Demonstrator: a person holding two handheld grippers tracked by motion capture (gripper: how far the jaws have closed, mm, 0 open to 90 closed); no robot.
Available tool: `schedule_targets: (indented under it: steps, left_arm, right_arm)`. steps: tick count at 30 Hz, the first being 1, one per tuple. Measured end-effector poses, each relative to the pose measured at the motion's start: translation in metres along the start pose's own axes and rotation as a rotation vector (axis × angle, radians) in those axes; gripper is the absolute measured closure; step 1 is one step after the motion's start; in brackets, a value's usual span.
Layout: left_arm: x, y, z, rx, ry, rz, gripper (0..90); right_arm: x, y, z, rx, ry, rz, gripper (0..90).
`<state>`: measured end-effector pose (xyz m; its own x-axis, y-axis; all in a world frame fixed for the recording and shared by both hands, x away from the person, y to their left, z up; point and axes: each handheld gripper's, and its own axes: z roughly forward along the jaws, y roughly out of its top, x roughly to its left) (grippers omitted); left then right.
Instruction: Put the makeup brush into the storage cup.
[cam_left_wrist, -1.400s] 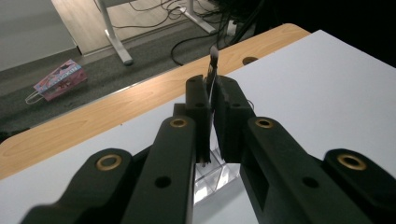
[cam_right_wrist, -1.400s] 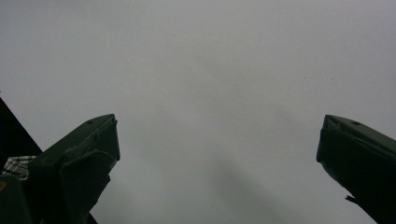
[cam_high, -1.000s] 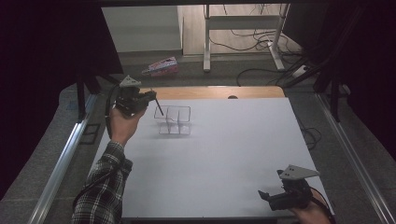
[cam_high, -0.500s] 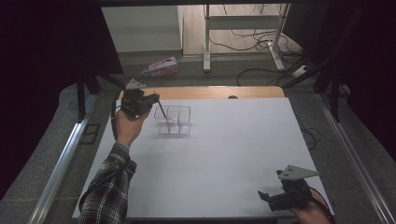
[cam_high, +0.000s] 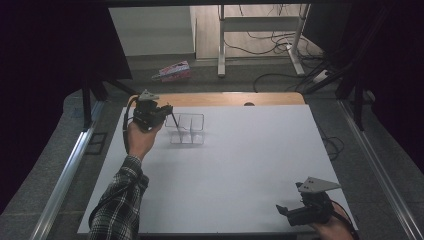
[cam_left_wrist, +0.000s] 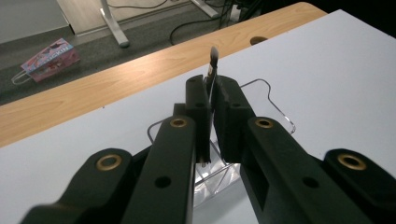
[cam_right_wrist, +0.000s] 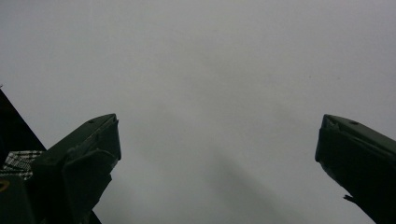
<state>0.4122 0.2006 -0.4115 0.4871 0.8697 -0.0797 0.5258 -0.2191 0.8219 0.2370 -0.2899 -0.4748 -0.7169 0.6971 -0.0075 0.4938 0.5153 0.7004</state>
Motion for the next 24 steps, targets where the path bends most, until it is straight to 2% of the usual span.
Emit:
schedule_targets:
  steps: [11, 18, 20, 21, 22, 23, 24]
  left_arm:
    - [-0.001, -0.008, 0.011, 0.03, 0.01, 0.009, 85.6]
    - [0.002, -0.014, 0.015, 0.046, 0.013, -0.002, 85.3]
    - [0.002, -0.016, 0.017, 0.052, 0.033, 0.0, 84.3]
    - [0.003, -0.016, 0.018, 0.04, 0.047, -0.012, 80.0]
    - [0.005, -0.016, 0.018, 0.034, 0.041, -0.022, 65.1]
    - [0.006, -0.015, 0.019, 0.031, 0.056, -0.029, 45.5]
    - [0.006, -0.015, 0.019, 0.033, 0.073, -0.03, 30.8]
  right_arm:
    - [0.0, 0.0, 0.0, 0.002, 0.002, -0.001, 0.2]
    - [0.0, 0.0, 0.001, 0.006, 0.002, -0.004, 0.3]
    - [0.0, 0.0, 0.001, 0.006, 0.003, -0.003, 0.4]
    - [0.0, 0.0, 0.001, 0.007, 0.003, -0.003, 0.4]
    - [0.0, 0.0, 0.001, 0.007, 0.004, -0.003, 0.4]
    - [0.0, 0.0, 0.001, 0.007, 0.004, -0.004, 0.4]
    - [0.0, 0.0, 0.001, 0.007, 0.003, -0.004, 0.5]
